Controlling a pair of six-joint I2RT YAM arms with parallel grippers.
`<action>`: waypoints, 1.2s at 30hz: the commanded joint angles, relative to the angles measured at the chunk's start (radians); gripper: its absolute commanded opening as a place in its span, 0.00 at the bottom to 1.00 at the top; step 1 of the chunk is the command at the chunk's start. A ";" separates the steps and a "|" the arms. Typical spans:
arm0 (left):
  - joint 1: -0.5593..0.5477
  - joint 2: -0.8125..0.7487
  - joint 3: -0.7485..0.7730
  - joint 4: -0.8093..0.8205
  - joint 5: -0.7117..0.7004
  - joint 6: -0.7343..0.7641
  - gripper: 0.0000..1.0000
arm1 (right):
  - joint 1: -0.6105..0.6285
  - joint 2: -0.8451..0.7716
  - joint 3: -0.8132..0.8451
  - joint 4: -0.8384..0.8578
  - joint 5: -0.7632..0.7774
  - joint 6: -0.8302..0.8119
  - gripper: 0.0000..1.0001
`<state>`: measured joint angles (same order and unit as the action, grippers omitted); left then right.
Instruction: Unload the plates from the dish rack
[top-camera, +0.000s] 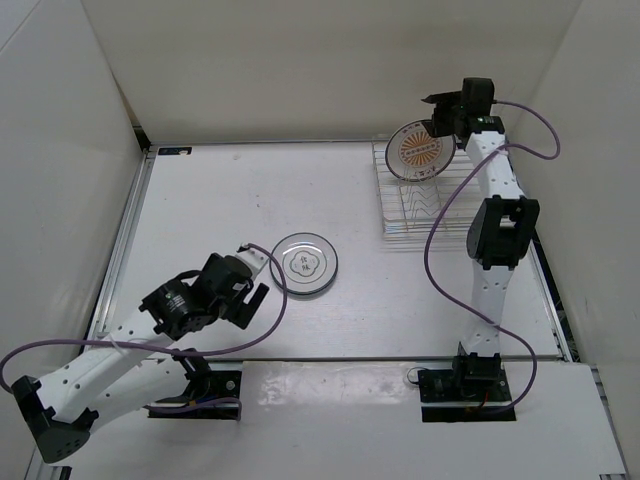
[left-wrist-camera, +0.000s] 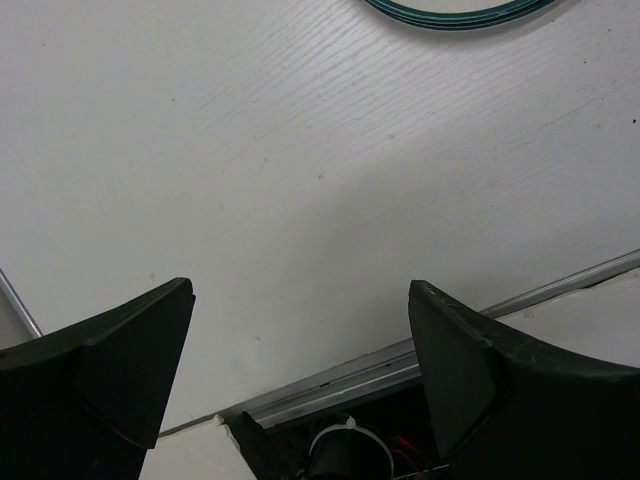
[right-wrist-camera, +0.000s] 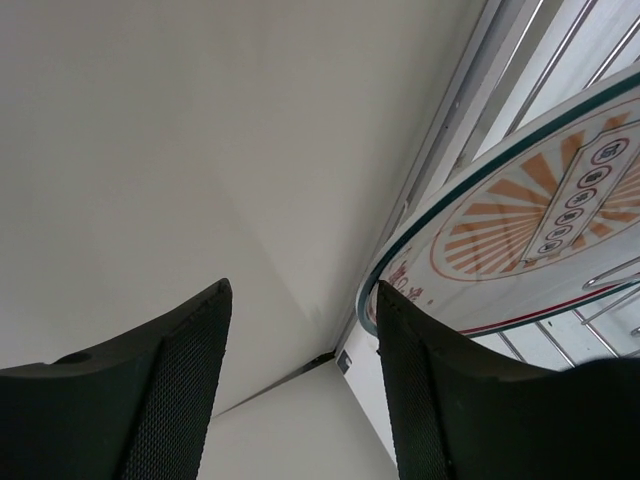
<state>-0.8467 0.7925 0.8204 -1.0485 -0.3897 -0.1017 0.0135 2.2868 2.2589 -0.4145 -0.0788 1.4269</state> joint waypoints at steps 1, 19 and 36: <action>0.005 -0.024 0.028 -0.021 -0.041 -0.024 1.00 | -0.001 0.023 -0.018 0.049 -0.027 0.029 0.62; 0.005 -0.038 0.023 -0.048 -0.086 -0.079 1.00 | -0.049 0.031 -0.098 0.060 -0.114 0.064 0.48; 0.005 -0.047 0.006 -0.045 -0.098 -0.081 1.00 | -0.049 -0.052 -0.223 0.089 -0.194 0.061 0.15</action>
<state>-0.8463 0.7597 0.8204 -1.0988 -0.4679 -0.1738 -0.0410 2.2570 2.0655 -0.3099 -0.2569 1.5108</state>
